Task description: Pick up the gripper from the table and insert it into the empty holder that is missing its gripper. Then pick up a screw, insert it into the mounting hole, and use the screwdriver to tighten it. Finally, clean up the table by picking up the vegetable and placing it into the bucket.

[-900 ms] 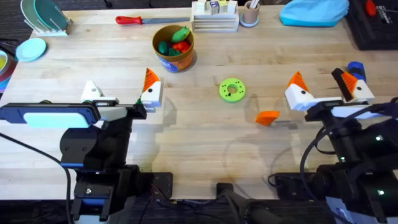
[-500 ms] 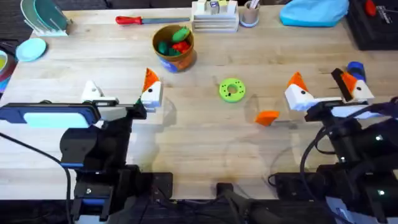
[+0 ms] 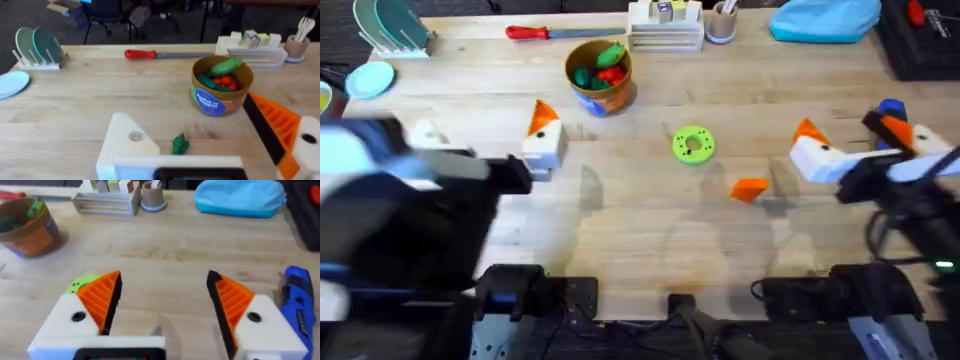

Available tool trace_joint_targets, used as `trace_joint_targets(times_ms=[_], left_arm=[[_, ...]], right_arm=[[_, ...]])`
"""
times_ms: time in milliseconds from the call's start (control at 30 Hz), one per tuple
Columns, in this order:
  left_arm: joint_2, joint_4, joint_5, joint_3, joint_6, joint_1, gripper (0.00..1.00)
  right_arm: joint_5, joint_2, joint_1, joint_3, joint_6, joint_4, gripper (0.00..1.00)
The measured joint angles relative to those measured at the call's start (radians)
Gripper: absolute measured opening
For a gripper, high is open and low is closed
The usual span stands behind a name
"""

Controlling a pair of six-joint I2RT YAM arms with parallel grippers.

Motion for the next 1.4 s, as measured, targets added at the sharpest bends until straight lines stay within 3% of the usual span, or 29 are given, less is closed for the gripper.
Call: trace_joint_targets(times_ms=[133, 233, 400, 600, 633, 800, 833, 867, 900, 1033, 1100, 1233, 1400], left_arm=[[0.196, -0.271, -0.008, 0.242, 0.007, 0.0, 0.992], [0.354, -0.386, -0.016, 0.351, 0.011, 0.0, 0.992], [0.547, -0.393, -0.02, 0.426, 0.014, 0.0, 0.992], [0.674, -0.412, -0.018, 0.428, 0.013, 0.0, 0.991], [0.69, -0.412, -0.012, 0.428, 0.006, 0.0, 0.949], [0.717, -0.392, 0.005, 0.428, 0.01, 0.0, 0.164], [0.715, -0.388, 0.005, 0.428, 0.014, 0.0, 0.048], [0.71, -0.38, 0.007, 0.428, 0.014, 0.0, 0.015], [0.704, -0.374, 0.007, 0.428, 0.017, -0.002, 0.078], [0.65, -0.318, 0.029, 0.43, 0.017, -0.035, 0.724], [0.617, -0.275, 0.058, 0.433, 0.013, -0.056, 0.958], [0.568, -0.172, 0.158, 0.442, 0.014, -0.082, 0.992], [0.555, -0.013, 0.34, 0.446, 0.014, -0.087, 0.991]], right_arm=[[-0.004, 0.162, 0.0, 0.233, -0.005, -0.201, 0.991], [-0.008, 0.275, 0.0, 0.361, -0.007, -0.277, 0.992], [-0.016, 0.396, 0.0, 0.46, -0.007, -0.285, 0.992], [-0.016, 0.409, 0.0, 0.464, -0.007, -0.282, 0.991], [-0.016, 0.41, 0.0, 0.464, -0.007, -0.282, 0.991], [-0.016, 0.409, 0.0, 0.464, -0.007, -0.283, 0.992], [-0.016, 0.409, 0.0, 0.464, -0.007, -0.282, 0.992], [-0.016, 0.409, 0.0, 0.464, -0.007, -0.282, 0.991], [-0.016, 0.409, 0.0, 0.464, -0.007, -0.283, 0.991], [-0.016, 0.409, 0.0, 0.464, -0.007, -0.283, 0.991], [-0.016, 0.41, 0.0, 0.464, -0.007, -0.282, 0.991], [-0.016, 0.41, 0.0, 0.464, -0.007, -0.283, 0.991], [-0.016, 0.41, 0.0, 0.464, -0.007, -0.283, 0.992]])
